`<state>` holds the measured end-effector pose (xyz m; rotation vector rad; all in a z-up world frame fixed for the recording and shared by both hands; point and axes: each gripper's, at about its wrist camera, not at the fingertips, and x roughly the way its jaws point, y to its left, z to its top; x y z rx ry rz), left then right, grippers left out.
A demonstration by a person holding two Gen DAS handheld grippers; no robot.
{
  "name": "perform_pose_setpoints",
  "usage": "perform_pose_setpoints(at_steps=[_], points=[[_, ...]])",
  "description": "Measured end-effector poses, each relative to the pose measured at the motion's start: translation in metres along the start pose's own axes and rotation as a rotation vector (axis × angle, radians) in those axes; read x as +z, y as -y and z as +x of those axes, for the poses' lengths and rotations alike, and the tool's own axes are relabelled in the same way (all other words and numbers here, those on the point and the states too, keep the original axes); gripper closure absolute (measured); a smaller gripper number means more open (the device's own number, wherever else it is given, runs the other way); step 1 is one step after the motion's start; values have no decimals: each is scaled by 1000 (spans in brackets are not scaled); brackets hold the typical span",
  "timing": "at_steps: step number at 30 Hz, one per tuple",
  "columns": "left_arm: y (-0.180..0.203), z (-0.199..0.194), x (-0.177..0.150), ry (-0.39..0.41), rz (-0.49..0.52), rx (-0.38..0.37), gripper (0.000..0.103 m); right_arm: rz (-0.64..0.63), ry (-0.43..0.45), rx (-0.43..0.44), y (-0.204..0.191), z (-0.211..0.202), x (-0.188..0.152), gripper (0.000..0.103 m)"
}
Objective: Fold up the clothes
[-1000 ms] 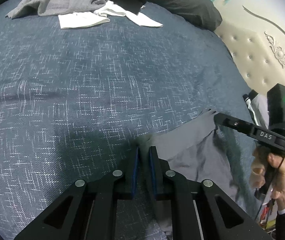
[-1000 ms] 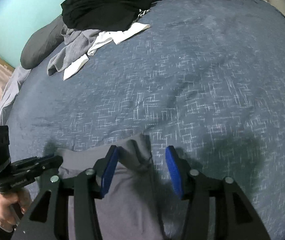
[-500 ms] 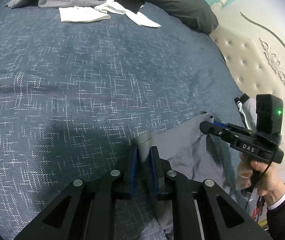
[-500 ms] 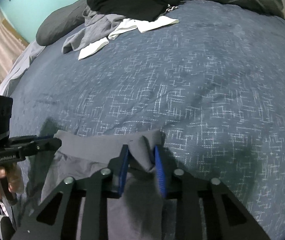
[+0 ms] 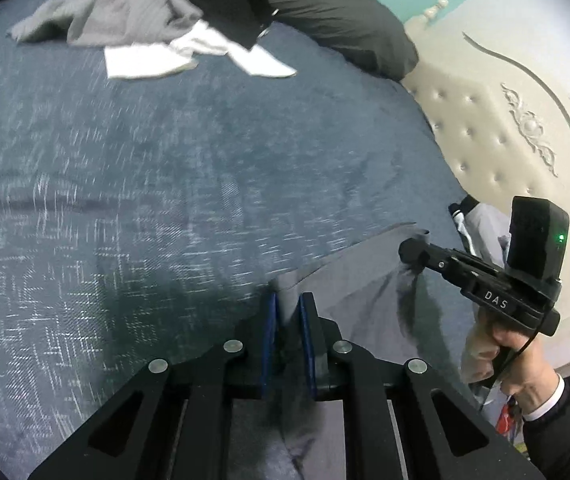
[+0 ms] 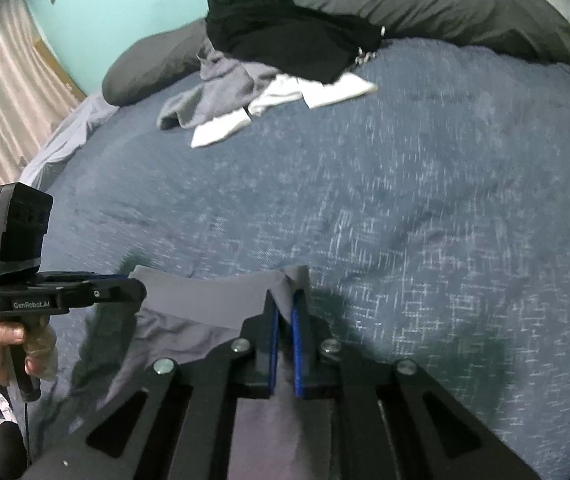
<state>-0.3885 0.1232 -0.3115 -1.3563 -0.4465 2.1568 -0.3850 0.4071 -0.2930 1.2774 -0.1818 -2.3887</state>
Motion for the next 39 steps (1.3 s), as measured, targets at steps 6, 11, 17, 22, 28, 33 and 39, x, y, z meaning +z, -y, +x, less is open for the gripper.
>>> perform_pose_setpoints(at_steps=[6, 11, 17, 22, 28, 33, 39], points=[[41, -34, 6, 58, 59, 20, 91, -16, 64, 17, -7, -36, 3, 98], [76, -67, 12, 102, 107, 14, 91, -32, 138, 32, -16, -80, 7, 98], [119, -114, 14, 164, 169, 18, 91, -68, 233, 43, -32, -139, 13, 98], [158, -149, 16, 217, 227, 38, 91, -108, 313, 36, -48, -191, 21, 98], [200, -189, 26, 277, 264, 33, 91, -135, 404, 22, -64, -253, 35, 98], [235, -218, 31, 308, 288, 32, 91, -157, 446, 5, -76, -296, 45, 98], [265, -235, 24, 309, 311, 31, 91, -149, 479, 3, -81, -337, 46, 98]])
